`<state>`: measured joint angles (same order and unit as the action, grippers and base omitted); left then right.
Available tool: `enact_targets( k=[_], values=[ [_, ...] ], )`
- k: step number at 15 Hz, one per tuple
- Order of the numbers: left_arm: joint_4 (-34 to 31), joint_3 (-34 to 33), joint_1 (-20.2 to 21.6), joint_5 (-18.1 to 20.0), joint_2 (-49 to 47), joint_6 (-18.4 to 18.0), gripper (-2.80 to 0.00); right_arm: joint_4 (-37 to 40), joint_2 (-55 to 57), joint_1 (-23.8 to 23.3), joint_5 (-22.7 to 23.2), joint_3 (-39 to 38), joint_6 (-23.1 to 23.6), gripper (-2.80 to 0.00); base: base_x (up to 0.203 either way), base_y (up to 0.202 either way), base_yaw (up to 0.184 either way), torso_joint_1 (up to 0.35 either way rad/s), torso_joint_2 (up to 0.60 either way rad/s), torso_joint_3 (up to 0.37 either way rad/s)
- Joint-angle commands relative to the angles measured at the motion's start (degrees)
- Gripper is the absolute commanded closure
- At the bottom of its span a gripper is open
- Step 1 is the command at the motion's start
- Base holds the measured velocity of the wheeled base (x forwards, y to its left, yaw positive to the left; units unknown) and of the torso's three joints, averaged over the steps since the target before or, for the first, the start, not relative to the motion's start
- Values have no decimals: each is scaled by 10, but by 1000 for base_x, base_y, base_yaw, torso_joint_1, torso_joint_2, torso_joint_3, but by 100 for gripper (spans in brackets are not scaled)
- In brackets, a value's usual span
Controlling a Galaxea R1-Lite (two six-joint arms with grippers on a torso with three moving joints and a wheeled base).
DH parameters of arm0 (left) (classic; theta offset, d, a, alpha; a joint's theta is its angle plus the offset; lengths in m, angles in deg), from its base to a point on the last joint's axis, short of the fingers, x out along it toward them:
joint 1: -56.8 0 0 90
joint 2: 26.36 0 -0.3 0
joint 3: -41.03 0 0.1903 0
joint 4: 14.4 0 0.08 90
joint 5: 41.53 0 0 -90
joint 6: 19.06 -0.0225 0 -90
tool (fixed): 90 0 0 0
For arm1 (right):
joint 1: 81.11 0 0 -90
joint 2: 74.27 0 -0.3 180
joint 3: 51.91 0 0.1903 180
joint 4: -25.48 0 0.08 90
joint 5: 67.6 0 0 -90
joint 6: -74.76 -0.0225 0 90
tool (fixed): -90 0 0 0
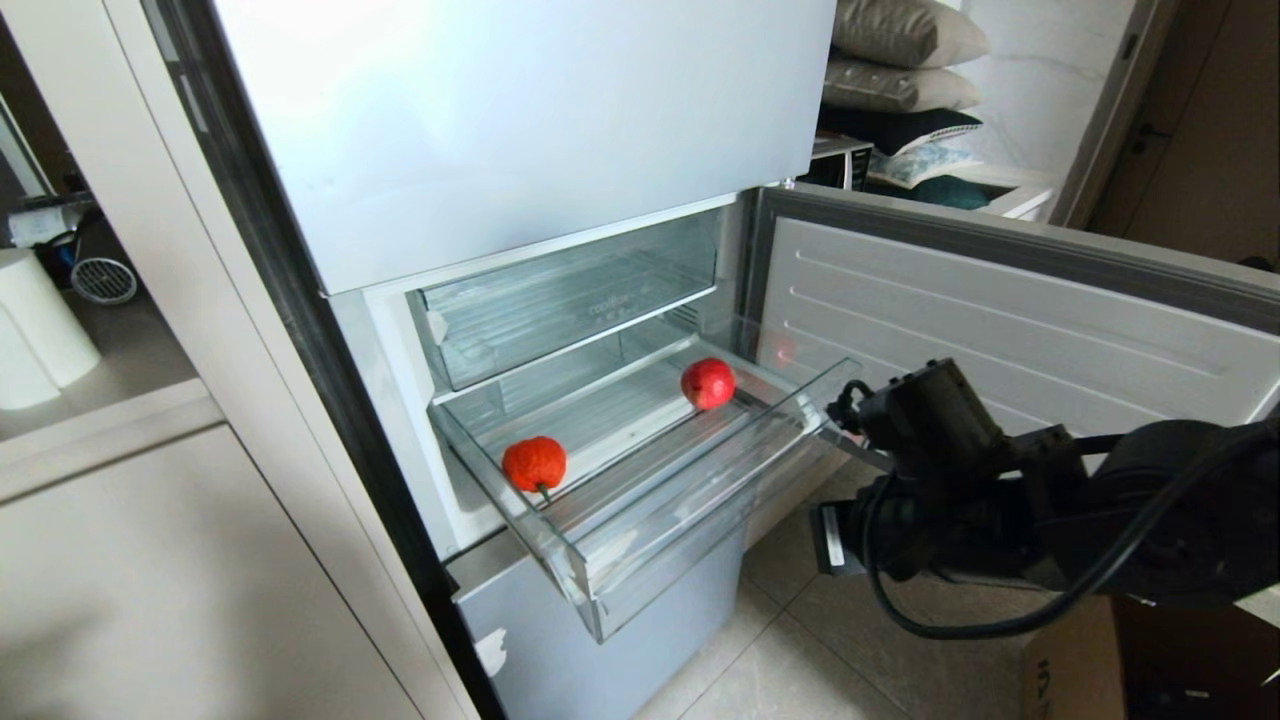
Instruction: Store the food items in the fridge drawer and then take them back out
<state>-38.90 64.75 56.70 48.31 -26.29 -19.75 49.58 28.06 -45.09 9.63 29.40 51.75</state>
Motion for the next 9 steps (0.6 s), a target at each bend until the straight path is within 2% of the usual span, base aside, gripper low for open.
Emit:
enact_targets(
  k=[1,3,9],
  values=[
    [0,0,0,0,-1,0,0,-78,93,-2,-1,7,1,0,0,0,0,0,0,0],
    [0,0,0,0,-1,0,0,-116,136,-2,-1,25,9,0,0,0,0,0,0,0],
    [0,0,0,0,-1,0,0,-144,223,-4,1,94,18,0,0,0,0,0,0,0]
  ],
)
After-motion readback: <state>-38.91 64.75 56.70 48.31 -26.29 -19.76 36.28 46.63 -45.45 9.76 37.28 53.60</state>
